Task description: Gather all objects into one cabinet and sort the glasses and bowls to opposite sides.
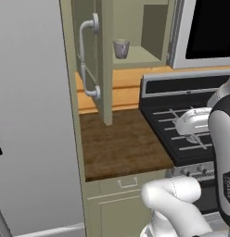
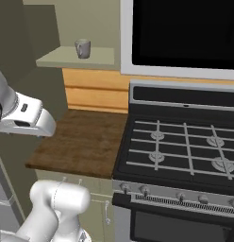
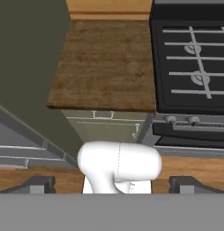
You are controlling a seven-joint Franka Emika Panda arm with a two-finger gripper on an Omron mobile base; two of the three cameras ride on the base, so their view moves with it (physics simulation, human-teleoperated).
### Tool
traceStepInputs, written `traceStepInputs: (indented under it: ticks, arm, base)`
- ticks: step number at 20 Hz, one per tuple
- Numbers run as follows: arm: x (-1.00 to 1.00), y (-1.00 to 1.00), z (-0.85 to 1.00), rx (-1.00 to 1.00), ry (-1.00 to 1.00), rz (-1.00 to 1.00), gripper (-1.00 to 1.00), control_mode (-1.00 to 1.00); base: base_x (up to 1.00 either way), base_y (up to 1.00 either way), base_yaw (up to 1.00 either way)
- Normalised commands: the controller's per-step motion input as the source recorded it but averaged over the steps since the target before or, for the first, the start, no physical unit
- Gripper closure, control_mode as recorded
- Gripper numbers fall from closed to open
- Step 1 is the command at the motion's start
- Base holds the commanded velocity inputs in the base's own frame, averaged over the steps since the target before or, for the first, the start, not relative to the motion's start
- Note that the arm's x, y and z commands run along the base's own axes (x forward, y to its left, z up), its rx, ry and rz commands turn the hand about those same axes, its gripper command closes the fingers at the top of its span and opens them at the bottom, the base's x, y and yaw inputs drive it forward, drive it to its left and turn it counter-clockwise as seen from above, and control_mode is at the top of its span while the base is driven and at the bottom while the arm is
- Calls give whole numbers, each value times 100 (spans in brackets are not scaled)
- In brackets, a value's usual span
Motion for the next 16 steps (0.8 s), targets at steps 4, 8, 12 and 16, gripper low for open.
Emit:
traceStepInputs:
  ticks: [4, 8, 12, 16]
  arm:
    - [0, 0, 0, 0, 0, 0, -100, 100]
    - [0, 0, 0, 0, 0, 0, -100, 100]
    - [0, 0, 0, 0, 0, 0, -100, 100]
    - [0, 0, 0, 0, 0, 0, -100, 100]
  base:
    - [51, 0, 0]
    - [60, 0, 0]
    - [52, 1, 0]
    - [43, 4, 0]
